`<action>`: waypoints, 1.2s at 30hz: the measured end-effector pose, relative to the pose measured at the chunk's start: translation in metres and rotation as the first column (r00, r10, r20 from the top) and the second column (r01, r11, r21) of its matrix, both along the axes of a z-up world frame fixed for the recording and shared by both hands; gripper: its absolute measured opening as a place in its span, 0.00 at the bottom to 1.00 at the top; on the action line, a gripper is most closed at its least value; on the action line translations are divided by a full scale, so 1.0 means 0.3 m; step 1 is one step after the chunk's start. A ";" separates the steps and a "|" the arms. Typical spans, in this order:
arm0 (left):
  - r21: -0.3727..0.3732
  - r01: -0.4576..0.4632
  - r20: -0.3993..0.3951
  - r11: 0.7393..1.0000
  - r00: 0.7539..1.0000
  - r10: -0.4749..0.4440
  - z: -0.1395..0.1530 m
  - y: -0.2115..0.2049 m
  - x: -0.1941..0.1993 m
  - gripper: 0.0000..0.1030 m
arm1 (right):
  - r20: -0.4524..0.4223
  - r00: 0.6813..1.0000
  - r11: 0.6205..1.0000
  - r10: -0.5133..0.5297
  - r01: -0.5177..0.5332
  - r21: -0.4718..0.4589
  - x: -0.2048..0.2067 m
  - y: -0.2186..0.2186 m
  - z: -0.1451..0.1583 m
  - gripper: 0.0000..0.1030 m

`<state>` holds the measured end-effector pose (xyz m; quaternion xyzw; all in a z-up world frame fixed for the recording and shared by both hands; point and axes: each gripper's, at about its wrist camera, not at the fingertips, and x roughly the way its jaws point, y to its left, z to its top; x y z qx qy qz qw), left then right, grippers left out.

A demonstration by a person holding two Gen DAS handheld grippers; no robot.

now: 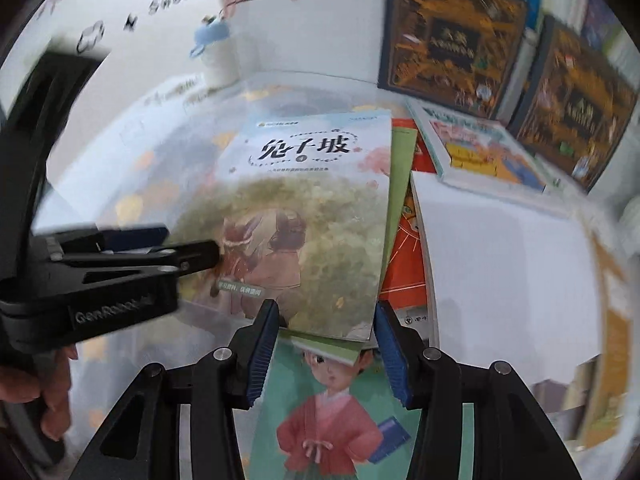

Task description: Organize books

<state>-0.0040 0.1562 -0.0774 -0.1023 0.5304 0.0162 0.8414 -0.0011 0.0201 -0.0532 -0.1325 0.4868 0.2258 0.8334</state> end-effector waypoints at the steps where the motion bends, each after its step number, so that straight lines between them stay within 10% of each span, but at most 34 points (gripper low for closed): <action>1: -0.002 0.002 -0.001 1.000 1.000 -0.002 -0.002 -0.003 -0.002 0.63 | 0.019 1.000 0.999 0.010 -0.009 -0.033 -0.014 0.013 0.004 0.51; 13: -0.091 0.129 0.054 0.987 0.991 -0.124 -0.020 -0.024 -0.342 0.63 | -0.123 0.988 0.990 0.094 -0.079 0.116 -0.245 -0.139 -0.009 0.56; 17: -0.334 0.102 0.053 0.937 0.995 -0.089 -0.076 0.124 -0.394 0.53 | -0.273 0.918 0.938 0.287 -0.212 0.274 -0.383 -0.229 -0.056 0.54; 20: -0.409 0.048 0.029 0.911 0.999 -0.040 -0.109 0.246 -0.313 0.20 | -0.291 0.938 0.947 0.188 -0.095 0.306 -0.280 -0.307 -0.085 0.53; 24: -0.460 0.108 0.027 0.882 0.994 -0.108 -0.120 0.253 -0.246 0.20 | -0.470 0.866 0.864 0.173 0.096 0.495 -0.130 -0.408 -0.163 0.50; 33: -0.493 0.212 0.071 0.844 0.976 -0.204 -0.130 0.162 -0.217 0.22 | -0.446 0.870 0.795 0.211 0.113 0.596 -0.179 -0.479 -0.180 0.49; 36: -0.534 0.203 0.067 0.821 0.978 -0.198 -0.143 0.179 -0.227 0.21 | -0.443 0.867 0.787 0.227 0.105 0.609 -0.229 -0.462 -0.171 0.35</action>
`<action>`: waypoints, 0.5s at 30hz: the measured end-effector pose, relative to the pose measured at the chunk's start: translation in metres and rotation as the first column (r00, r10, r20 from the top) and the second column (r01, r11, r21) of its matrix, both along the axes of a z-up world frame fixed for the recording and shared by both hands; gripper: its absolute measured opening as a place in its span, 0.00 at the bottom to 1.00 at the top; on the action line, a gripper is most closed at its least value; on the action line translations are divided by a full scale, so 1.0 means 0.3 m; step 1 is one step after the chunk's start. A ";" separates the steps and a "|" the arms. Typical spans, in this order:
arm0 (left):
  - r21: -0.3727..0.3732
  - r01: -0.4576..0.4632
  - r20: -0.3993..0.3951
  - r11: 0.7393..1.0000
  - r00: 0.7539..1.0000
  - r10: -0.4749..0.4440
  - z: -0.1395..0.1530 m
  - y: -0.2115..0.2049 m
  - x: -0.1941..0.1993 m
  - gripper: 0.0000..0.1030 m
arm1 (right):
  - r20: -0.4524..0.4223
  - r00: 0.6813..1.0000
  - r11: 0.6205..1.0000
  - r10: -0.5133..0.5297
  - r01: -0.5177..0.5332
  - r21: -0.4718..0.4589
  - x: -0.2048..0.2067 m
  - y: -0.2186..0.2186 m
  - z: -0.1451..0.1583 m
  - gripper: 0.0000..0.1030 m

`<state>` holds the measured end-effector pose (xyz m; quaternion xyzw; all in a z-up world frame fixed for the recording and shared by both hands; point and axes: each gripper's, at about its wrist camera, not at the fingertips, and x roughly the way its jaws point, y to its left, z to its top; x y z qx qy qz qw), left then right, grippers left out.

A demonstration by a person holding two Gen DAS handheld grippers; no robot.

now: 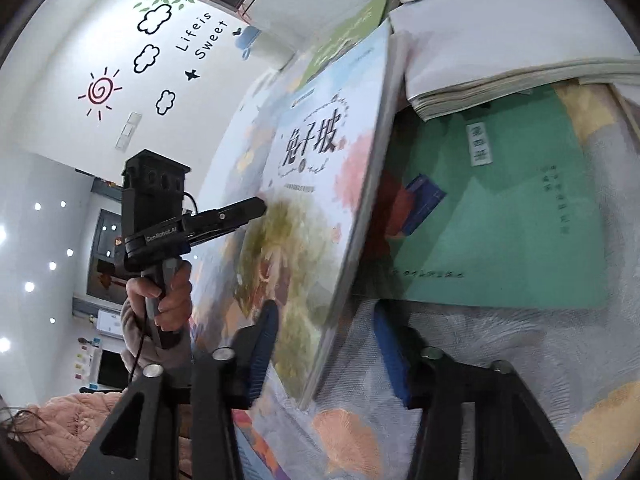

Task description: Organize books

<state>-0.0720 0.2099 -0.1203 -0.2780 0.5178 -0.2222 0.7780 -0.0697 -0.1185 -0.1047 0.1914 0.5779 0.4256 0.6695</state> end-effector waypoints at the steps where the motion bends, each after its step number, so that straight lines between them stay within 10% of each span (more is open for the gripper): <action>1: -0.003 0.008 -0.002 1.000 1.000 -0.008 0.002 0.002 -0.011 0.20 | -0.034 0.999 0.999 0.020 -0.019 0.029 -0.010 0.023 -0.014 0.34; 8: -0.082 0.082 -0.015 0.993 0.996 -0.083 -0.014 -0.015 -0.031 0.20 | -0.053 0.998 0.998 -0.040 0.043 0.048 -0.002 0.015 -0.059 0.12; 15: 0.192 0.061 0.031 0.979 0.997 -0.069 0.063 -0.128 -0.049 0.24 | 0.011 0.996 0.996 -0.084 0.084 0.042 -0.046 0.015 -0.049 0.11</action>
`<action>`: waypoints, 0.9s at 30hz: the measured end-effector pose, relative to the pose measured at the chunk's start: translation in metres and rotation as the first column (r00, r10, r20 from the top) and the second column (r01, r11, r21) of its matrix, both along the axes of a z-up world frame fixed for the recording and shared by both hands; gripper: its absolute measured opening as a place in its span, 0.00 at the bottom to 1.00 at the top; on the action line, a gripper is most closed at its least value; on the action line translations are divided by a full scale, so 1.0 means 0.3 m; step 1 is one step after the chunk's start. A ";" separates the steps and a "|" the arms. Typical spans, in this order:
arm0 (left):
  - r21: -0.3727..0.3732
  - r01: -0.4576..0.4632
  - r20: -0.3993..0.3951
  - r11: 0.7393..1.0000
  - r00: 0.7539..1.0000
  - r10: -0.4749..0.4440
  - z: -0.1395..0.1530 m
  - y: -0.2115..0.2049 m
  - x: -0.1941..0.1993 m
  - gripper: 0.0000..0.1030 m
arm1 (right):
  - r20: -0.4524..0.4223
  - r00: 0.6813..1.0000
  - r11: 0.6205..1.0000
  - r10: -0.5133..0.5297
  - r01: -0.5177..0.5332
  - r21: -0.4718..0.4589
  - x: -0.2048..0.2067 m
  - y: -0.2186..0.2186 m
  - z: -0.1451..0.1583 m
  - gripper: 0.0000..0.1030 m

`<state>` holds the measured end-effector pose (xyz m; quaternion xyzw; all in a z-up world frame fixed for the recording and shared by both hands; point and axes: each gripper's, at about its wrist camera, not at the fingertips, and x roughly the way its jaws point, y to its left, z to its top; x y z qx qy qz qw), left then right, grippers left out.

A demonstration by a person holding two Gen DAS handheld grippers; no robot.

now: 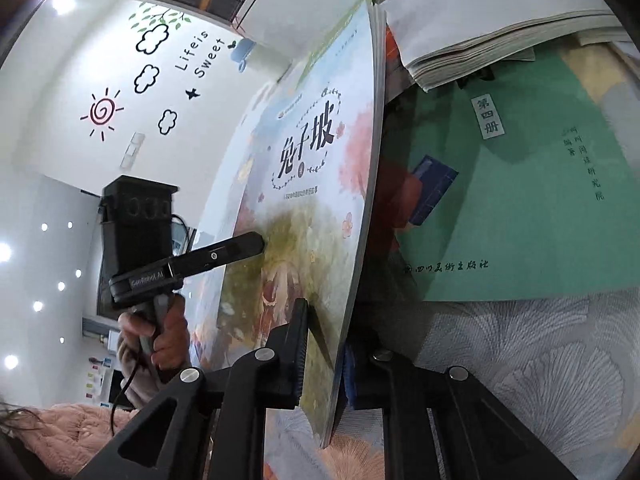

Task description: Organize books

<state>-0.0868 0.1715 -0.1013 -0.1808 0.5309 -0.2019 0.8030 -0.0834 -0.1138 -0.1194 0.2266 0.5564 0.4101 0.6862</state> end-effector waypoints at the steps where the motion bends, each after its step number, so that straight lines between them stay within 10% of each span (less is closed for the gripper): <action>1: 0.005 -0.005 -0.002 1.000 1.000 0.005 0.001 0.000 0.000 0.24 | 0.009 1.000 1.000 -0.006 0.006 0.007 -0.008 0.000 0.001 0.11; 14: 0.123 -0.040 0.054 0.992 0.998 0.034 0.092 -0.045 -0.064 0.24 | 0.224 0.972 0.991 -0.073 0.095 -0.089 -0.113 0.052 0.156 0.11; 27: 0.180 -0.269 0.203 0.946 0.951 0.232 0.247 0.192 -0.137 0.27 | 0.423 0.900 0.987 0.106 -0.045 -0.152 -0.127 0.331 0.333 0.12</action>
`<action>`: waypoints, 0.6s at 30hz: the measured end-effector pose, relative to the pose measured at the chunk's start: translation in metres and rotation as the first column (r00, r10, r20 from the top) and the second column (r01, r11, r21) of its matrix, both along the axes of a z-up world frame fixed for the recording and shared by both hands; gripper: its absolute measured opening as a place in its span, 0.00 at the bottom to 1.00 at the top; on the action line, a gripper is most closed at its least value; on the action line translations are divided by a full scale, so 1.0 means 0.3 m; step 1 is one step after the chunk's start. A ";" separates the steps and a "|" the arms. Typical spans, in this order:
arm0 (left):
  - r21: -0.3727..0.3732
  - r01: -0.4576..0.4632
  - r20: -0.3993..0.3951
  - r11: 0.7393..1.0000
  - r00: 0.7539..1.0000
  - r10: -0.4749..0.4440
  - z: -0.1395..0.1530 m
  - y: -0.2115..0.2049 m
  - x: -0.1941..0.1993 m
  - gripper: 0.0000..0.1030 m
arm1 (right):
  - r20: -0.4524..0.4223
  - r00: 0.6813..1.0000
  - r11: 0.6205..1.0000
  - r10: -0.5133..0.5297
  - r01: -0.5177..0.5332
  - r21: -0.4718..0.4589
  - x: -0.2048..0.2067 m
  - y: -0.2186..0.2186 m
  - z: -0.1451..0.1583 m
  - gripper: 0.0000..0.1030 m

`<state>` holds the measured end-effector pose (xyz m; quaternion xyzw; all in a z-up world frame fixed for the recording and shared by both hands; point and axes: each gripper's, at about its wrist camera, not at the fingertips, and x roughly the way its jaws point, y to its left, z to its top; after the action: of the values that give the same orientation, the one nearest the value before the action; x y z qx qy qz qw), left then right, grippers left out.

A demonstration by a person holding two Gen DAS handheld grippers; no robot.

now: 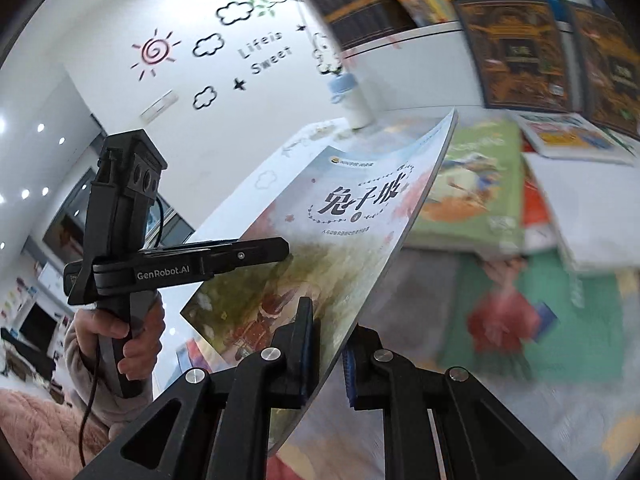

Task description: Organize books

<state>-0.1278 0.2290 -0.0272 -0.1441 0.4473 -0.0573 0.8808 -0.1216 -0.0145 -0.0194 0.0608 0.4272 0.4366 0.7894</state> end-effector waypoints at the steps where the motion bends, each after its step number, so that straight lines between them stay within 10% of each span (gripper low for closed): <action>1: 0.010 -0.021 -0.003 1.000 1.000 0.021 -0.006 0.020 -0.003 0.27 | 0.001 1.000 1.000 0.018 -0.018 -0.003 0.011 0.039 -0.009 0.12; 18: 0.049 -0.192 -0.121 0.980 0.973 0.197 -0.225 0.245 0.020 0.29 | -0.104 0.989 0.989 0.107 -0.116 -0.089 0.090 0.408 -0.236 0.13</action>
<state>-0.1219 0.3023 -0.0948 -0.1743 0.4864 0.0467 0.8549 -0.0947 0.1080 -0.0902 0.0209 0.4888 0.4557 0.7436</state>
